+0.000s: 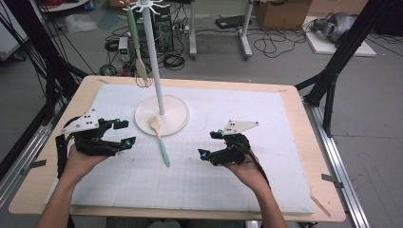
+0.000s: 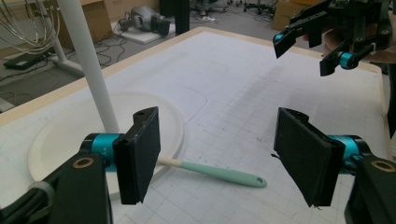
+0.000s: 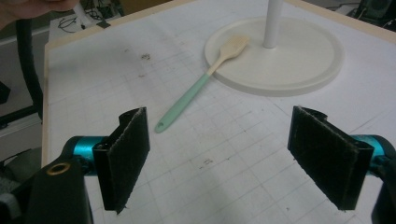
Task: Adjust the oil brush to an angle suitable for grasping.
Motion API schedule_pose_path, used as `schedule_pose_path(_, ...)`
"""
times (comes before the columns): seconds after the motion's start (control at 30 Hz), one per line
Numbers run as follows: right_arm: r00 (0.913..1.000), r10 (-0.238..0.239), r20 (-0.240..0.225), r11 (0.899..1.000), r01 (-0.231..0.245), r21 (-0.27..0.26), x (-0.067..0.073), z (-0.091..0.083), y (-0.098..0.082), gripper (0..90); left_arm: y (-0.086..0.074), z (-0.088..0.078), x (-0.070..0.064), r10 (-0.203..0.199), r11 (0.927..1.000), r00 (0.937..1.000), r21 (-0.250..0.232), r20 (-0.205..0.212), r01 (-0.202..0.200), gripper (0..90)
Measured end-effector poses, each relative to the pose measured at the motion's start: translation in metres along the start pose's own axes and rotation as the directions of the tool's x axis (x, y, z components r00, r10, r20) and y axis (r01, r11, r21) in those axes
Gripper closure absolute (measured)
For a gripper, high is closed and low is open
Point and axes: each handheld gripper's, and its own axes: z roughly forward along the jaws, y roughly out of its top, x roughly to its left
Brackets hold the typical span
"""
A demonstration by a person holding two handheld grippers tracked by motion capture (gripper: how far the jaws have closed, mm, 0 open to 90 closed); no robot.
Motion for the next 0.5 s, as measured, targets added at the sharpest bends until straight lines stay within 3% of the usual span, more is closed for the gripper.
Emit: schedule_pose_path(0.5,1.0,0.004,-0.006,1.0,-0.004,0.003,-0.0018,0.0012,-0.0003,19.7,-0.0036,0.0062,0.0001,0.011,0.9998,0.9999,0.015,0.004,-0.012,33.2)
